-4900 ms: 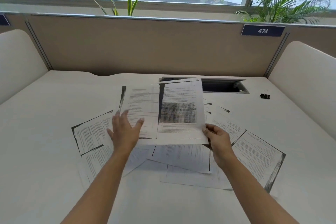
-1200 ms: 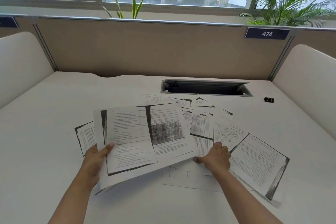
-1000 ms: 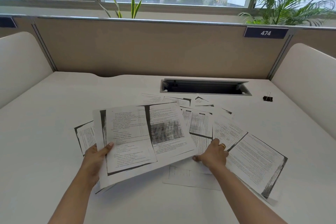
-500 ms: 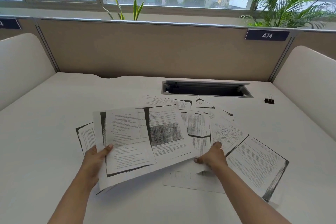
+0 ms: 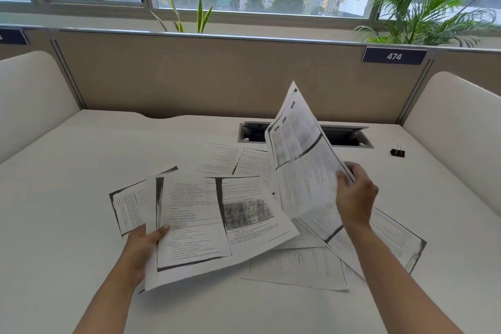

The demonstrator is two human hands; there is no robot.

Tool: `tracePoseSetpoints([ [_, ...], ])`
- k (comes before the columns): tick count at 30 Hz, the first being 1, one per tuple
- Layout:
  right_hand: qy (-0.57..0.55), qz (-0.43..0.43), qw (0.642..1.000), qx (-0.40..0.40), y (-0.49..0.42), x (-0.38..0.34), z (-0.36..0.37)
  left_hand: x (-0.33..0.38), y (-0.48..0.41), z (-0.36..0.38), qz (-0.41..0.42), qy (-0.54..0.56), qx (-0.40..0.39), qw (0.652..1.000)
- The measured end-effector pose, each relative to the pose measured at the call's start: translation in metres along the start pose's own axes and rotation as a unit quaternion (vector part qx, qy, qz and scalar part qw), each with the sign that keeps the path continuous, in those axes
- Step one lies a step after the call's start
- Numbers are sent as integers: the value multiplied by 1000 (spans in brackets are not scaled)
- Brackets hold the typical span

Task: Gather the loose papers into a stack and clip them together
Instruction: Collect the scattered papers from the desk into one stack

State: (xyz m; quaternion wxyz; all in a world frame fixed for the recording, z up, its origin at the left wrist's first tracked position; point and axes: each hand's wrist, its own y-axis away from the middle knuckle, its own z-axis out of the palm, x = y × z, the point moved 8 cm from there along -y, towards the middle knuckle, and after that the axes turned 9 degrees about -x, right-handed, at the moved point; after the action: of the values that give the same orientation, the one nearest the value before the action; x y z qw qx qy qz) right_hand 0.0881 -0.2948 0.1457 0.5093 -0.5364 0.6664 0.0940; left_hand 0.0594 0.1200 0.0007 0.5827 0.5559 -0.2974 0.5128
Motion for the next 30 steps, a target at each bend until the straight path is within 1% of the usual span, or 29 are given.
tracePoseSetpoints([
  [3,-40,-54,997,35,-5,-25,-12,-3,0,4,-8,-13,-4,1000],
  [5,-74,-66,994,37,-7,-33,-14,-3,1,7,-10,-17,-9,1000],
  [7,-102,-60,993,21,-9,-32,-10,-3,2,10,-14,-27,-17,999],
  [9,-139,-28,989,-30,-12,-23,2,-3,4,12,-18,-42,-28,999],
  [11,-184,11,976,-117,-13,-12,21,-2,4,16,-24,-61,-50,997],
  [13,-248,51,943,-214,-8,-4,40,-2,6,21,-34,-68,-79,994],
  [15,-286,93,911,-283,-2,5,53,-2,8,24,-42,-68,-98,992],
  [18,-267,152,877,-369,8,25,64,-4,10,27,-53,-66,-107,991],
  [20,-242,170,863,-411,14,39,68,-6,10,25,-61,-69,-98,991],
  [24,-185,186,848,-461,21,59,67,-10,10,19,-72,-63,-75,993],
  [27,-92,183,837,-508,27,69,69,-14,10,20,-72,-14,-75,995],
  [30,-33,167,839,-517,25,66,74,-18,10,22,-78,4,-85,993],
])
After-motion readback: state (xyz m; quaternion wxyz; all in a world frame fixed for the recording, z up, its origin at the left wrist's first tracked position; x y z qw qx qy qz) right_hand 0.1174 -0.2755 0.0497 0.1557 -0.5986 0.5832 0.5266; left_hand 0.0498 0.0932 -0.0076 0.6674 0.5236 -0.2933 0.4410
